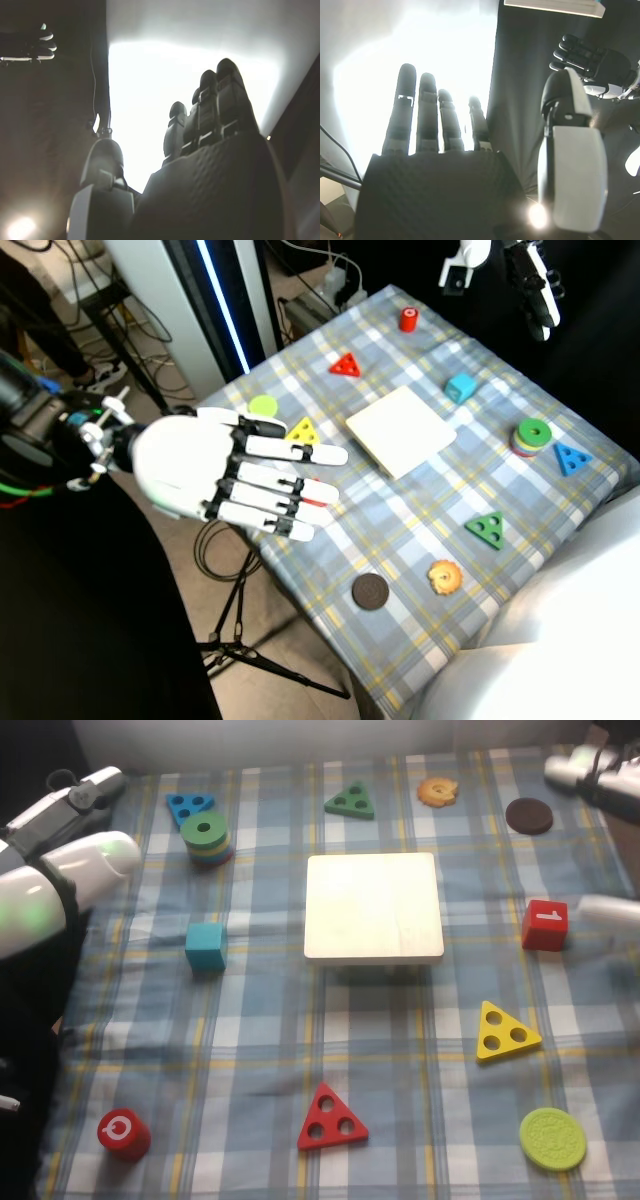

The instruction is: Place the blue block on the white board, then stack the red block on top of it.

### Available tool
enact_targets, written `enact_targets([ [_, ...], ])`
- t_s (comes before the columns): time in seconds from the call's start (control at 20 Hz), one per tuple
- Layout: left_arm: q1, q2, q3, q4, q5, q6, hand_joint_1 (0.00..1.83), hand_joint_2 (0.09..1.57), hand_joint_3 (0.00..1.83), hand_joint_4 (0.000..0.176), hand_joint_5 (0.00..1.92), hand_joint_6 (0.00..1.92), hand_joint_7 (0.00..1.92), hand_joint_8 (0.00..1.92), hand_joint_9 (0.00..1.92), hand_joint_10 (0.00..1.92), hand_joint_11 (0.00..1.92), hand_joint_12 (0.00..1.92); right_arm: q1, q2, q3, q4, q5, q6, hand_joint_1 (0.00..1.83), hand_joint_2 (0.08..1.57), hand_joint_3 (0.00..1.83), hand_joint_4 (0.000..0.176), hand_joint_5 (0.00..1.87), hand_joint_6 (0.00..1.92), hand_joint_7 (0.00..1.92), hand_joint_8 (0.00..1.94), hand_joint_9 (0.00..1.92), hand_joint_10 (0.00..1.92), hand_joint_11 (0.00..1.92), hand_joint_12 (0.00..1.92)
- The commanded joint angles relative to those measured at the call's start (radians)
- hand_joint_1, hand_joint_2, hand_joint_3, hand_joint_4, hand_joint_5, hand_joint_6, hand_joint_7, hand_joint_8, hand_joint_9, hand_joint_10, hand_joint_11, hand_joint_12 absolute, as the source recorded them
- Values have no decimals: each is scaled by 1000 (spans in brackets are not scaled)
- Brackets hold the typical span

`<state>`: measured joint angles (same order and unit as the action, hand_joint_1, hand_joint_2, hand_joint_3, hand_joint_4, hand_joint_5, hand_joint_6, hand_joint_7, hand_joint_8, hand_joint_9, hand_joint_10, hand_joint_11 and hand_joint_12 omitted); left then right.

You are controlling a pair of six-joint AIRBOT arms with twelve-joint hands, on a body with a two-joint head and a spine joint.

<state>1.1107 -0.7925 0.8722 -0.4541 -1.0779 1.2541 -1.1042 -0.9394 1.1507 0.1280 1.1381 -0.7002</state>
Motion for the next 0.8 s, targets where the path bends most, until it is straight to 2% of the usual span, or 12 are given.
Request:
enact_targets([
  [0.0, -11, 6, 1, 22, -116, -10, 314, 1043, 6, 176, 170, 1, 198, 1, 126, 4, 0, 144, 14, -3, 3, 16, 118, 5, 486, 1278, 2, 0, 387, 5, 409, 4, 378, 5, 225, 290],
  [0.15, -12, 7, 0, 29, -103, 6, 329, 1047, 3, 176, 161, 0, 205, 2, 133, 4, 9, 155, 14, -3, 3, 15, 118, 5, 485, 1288, 4, 0, 397, 6, 417, 5, 377, 3, 230, 282],
  [0.2, -21, 11, -7, 21, -86, 60, 378, 1041, 0, 176, 152, 0, 207, 3, 135, 4, 9, 158, 14, -2, 3, 12, 118, 5, 484, 1288, 4, 0, 395, 5, 418, 5, 375, 2, 228, 278],
  [0.25, -49, 15, -22, -4, -48, 181, 438, 1025, 0, 176, 159, 3, 213, 4, 130, 2, 7, 159, 14, -2, 3, 10, 118, 5, 481, 1287, 3, 0, 397, 5, 424, 7, 380, 3, 234, 278],
  [0.3, -76, 15, -30, -23, -12, 279, 572, 973, 0, 176, 235, 10, 244, 4, 122, 0, 33, 189, 14, -2, 3, 9, 118, 6, 512, 1284, 0, 0, 405, 1, 442, 2, 400, 1, 283, 208],
  [0.45, -136, 7, -31, -76, 62, 482, 675, 946, 0, 176, 290, 6, 266, 0, 140, 1, 31, 217, 15, -1, 3, -5, 120, 17, 545, 1291, 1, 0, 396, 0, 435, 0, 390, 0, 275, 188],
  [0.6, -163, -6, -21, -134, 111, 637, 827, 937, 0, 176, 351, 17, 309, 12, 181, 12, 22, 223, 23, -1, 3, -23, 123, 21, 604, 1291, 0, 0, 383, 0, 441, 1, 394, 1, 256, 169],
  [0.75, -192, -42, 1, -202, 169, 805, 844, 943, 0, 176, 359, 14, 334, 16, 189, 11, 0, 215, 24, 1, 3, -27, 123, 22, 621, 1294, 1, 0, 375, 0, 446, 2, 409, 6, 270, 175],
])
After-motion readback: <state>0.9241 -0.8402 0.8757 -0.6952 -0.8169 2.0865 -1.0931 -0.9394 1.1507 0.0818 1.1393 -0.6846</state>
